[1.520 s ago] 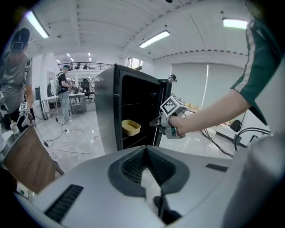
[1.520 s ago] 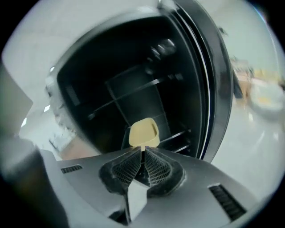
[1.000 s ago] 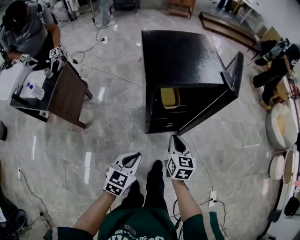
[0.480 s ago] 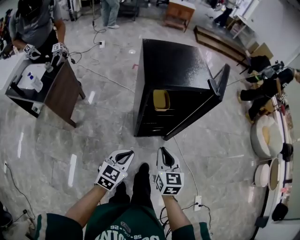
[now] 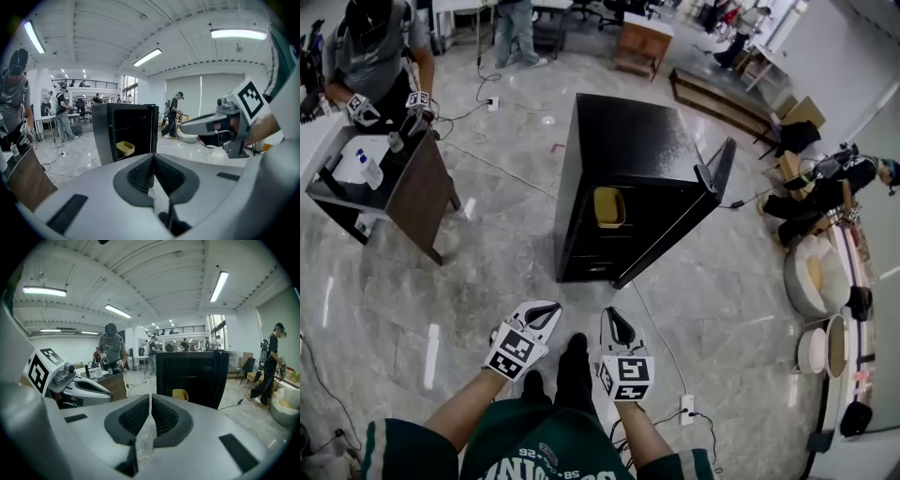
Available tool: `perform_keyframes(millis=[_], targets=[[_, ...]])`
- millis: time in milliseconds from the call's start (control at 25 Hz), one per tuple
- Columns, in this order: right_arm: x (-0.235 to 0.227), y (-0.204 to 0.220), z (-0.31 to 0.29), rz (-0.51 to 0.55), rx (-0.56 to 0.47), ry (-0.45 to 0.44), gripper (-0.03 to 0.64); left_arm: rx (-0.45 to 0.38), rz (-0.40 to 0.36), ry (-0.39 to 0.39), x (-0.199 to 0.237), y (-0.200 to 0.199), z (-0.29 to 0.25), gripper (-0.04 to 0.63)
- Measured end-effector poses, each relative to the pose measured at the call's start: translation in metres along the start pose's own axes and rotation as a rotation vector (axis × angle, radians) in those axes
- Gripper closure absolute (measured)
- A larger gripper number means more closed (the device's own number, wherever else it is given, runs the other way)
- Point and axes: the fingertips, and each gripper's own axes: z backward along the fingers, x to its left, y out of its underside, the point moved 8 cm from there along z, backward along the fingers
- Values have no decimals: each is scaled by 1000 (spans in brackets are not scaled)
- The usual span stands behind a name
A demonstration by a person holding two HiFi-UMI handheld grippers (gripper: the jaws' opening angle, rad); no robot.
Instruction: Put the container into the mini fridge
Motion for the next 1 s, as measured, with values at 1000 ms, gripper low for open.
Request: perform_keyframes(millis=[1000], targets=[[24, 7, 27, -1, 11, 9, 578, -10, -41, 33, -21, 5, 25, 581]])
